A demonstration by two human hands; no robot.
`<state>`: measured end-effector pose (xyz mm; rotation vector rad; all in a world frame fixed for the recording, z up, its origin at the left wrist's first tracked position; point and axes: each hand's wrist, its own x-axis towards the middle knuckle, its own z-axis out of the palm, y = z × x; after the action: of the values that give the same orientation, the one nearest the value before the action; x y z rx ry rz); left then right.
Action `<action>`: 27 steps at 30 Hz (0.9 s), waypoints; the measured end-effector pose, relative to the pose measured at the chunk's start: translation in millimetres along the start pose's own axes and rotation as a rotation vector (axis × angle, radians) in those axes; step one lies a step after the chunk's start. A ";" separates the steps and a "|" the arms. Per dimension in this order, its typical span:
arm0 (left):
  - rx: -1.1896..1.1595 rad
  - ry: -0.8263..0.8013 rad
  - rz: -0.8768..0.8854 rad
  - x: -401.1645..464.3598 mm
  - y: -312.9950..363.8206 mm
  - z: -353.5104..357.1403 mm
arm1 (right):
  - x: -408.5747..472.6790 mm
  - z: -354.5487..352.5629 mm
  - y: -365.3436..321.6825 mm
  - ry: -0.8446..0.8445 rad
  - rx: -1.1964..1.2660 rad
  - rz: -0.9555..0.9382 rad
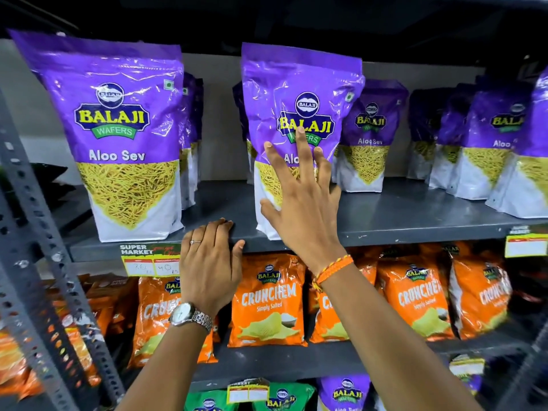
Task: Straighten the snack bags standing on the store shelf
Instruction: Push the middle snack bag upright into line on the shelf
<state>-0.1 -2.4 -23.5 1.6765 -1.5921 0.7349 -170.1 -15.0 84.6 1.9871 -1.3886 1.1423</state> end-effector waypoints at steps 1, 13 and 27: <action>0.000 -0.002 -0.002 0.0 0.8 -0.9 | -3.2 -4.3 -0.3 0.007 0.002 -0.008; -0.018 -0.030 -0.018 -0.7 6.3 -11.0 | -27.2 -18.2 -1.0 0.057 0.013 -0.022; 0.010 -0.054 -0.012 -0.6 7.3 -13.5 | 4.4 2.5 4.6 -0.042 -0.041 -0.007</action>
<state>-6.6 8.7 -15.1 1.7254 -1.6168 0.6980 -172.8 -21.0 86.4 1.9956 -1.4138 1.0665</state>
